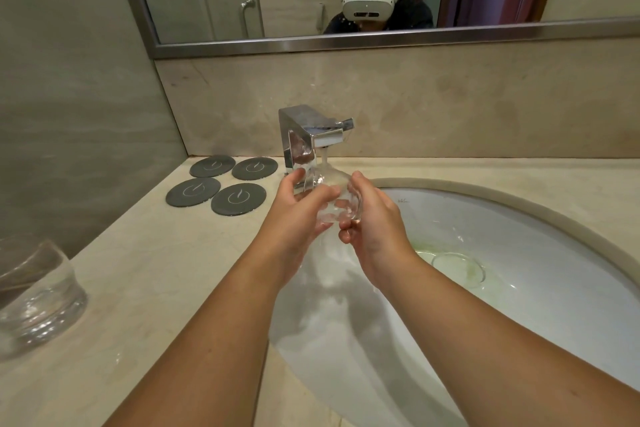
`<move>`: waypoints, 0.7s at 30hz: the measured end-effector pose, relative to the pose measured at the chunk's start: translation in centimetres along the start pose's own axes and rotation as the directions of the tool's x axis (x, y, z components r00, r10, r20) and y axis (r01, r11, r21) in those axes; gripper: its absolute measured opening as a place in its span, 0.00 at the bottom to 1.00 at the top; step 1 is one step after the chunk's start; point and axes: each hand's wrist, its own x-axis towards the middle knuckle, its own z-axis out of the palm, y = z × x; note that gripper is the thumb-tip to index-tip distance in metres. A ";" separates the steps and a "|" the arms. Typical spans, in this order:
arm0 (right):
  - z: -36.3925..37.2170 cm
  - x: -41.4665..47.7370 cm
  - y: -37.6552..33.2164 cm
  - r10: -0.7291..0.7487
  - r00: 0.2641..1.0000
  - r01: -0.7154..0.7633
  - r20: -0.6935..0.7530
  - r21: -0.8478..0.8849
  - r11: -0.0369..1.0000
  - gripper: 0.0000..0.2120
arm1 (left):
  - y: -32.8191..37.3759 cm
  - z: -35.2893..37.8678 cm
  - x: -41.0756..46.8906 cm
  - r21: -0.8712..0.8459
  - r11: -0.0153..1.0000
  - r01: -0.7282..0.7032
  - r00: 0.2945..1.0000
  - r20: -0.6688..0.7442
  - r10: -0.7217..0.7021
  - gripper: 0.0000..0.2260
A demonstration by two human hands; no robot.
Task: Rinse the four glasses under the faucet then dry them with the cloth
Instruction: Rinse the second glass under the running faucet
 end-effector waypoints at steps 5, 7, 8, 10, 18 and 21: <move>0.1 -0.1 -0.2 -0.053 0.997 0.050 -0.048 -0.053 0.997 0.18 | -0.1 0.1 0.2 0.020 0.999 0.029 0.999 -0.035 -0.028 0.26; 0.0 -0.2 -0.2 -0.078 0.996 0.074 -0.045 -0.087 0.993 0.21 | -0.2 0.0 0.3 0.027 0.999 0.036 0.998 -0.050 -0.034 0.25; 0.0 -0.2 -0.2 -0.082 0.996 0.078 -0.042 -0.097 0.992 0.22 | -0.1 -0.1 0.4 0.026 0.999 0.036 0.998 -0.058 -0.035 0.24; 0.1 -0.2 -0.1 -0.080 0.996 0.077 -0.032 -0.089 0.993 0.23 | -0.1 -0.2 0.5 0.020 0.999 0.026 0.996 -0.082 -0.024 0.24; 0.0 0.0 0.0 0.018 1.000 -0.019 -0.020 -0.058 0.998 0.23 | 0.2 0.0 0.3 -0.022 1.000 -0.006 0.998 -0.070 0.004 0.24; 0.0 0.2 0.1 -0.002 0.999 0.000 -0.053 -0.035 0.999 0.21 | 0.1 0.1 0.2 -0.035 0.999 0.017 0.999 -0.031 -0.018 0.25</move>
